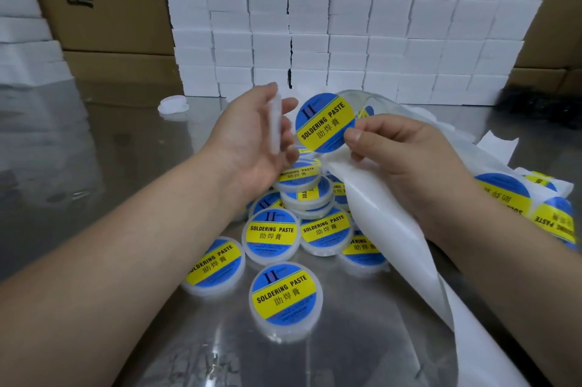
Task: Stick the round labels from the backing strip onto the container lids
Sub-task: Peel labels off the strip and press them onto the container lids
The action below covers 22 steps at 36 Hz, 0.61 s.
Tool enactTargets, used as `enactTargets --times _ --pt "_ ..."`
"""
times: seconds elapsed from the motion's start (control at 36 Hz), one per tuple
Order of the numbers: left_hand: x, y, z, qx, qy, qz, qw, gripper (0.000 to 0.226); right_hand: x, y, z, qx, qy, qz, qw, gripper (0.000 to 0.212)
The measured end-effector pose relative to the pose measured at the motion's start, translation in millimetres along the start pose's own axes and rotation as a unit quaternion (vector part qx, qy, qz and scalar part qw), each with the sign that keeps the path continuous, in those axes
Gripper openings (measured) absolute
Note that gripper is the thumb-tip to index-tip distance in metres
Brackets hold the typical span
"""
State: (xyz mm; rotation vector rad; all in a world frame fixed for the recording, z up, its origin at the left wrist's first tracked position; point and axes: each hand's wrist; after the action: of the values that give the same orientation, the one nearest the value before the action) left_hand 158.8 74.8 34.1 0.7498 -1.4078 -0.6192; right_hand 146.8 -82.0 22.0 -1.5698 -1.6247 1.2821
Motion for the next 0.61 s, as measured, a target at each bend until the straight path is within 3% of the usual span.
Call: enactTargets --times 0.19,0.28,0.39,0.61 --pt "4.4 -4.5 -0.7 0.058 0.025 -0.021 0.998 0.018 1.1 1.2 -0.5 -0.009 -0.018 -0.006 1.0 0.018" --pt "5.7 -5.7 -2.1 0.057 0.003 0.005 0.998 0.023 0.0 2.9 -1.0 -0.009 -0.016 0.001 1.0 0.021" --pt "6.8 -7.2 -1.3 0.076 -0.037 0.011 0.996 0.012 1.5 3.3 -0.3 -0.004 -0.013 0.014 1.0 0.026" --pt "5.9 -9.9 4.0 0.055 -0.134 0.012 0.989 0.025 1.5 2.7 -0.7 0.011 0.003 0.028 1.0 0.031"
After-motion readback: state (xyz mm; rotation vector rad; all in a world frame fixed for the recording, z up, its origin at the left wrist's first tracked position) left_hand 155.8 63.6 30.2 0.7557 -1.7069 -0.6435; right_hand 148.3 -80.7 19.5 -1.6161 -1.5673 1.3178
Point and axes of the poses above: each hand's wrist, its own z-axis away from the middle knuckle, its own x-axis out of the palm, y = z × x, and after that the axes turned 12 degrees about z, right-handed
